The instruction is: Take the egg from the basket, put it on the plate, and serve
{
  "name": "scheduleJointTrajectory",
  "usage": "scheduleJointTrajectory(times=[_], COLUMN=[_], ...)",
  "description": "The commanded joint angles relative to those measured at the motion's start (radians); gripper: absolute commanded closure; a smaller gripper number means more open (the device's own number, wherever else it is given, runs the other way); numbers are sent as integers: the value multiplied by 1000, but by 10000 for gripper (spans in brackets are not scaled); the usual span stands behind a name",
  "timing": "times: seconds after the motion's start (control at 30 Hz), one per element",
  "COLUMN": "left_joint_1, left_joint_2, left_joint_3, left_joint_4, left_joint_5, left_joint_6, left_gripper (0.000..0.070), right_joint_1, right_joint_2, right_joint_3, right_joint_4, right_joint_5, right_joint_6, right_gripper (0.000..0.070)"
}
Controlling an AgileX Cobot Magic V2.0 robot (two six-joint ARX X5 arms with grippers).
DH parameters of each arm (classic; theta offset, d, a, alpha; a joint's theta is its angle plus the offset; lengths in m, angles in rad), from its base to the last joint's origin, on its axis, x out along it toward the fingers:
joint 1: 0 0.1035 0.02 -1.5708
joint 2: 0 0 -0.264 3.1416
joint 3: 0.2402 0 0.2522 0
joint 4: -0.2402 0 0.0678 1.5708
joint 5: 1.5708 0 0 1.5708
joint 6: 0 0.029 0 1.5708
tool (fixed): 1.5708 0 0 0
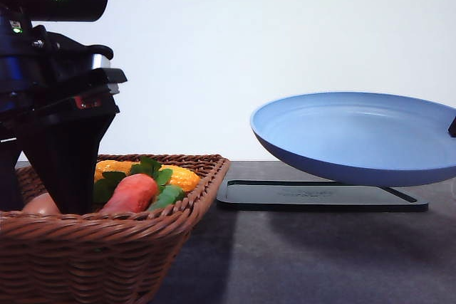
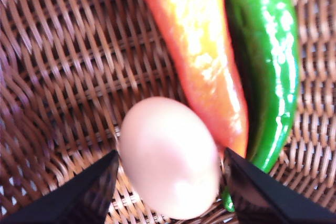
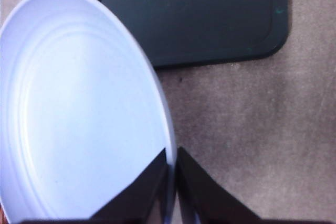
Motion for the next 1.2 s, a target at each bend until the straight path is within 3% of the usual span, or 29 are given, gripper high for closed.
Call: scheduleJointTrajectory(times=[0.0, 0.13, 0.23, 1.17], left_joint_1=[-9, -9, -9, -9], left_joint_2=[15, 15, 14, 11], left_joint_3=[9, 9, 9, 84], left_joint_4=[5, 5, 7, -11], left_joint_5=[-5, -20, -44, -53], left_joint_6=[3, 3, 3, 35], left_gripper=[351, 455, 480, 479], right_joint_1=[1, 1, 1, 1], right_joint_2=[4, 4, 4, 4], right_joint_3=[13, 13, 13, 13], right_joint_4=[9, 8, 7, 2], right_joint_5=[-4, -4, -4, -4], right_joint_6=[10, 10, 10, 6], right_gripper=[700, 700, 700, 700])
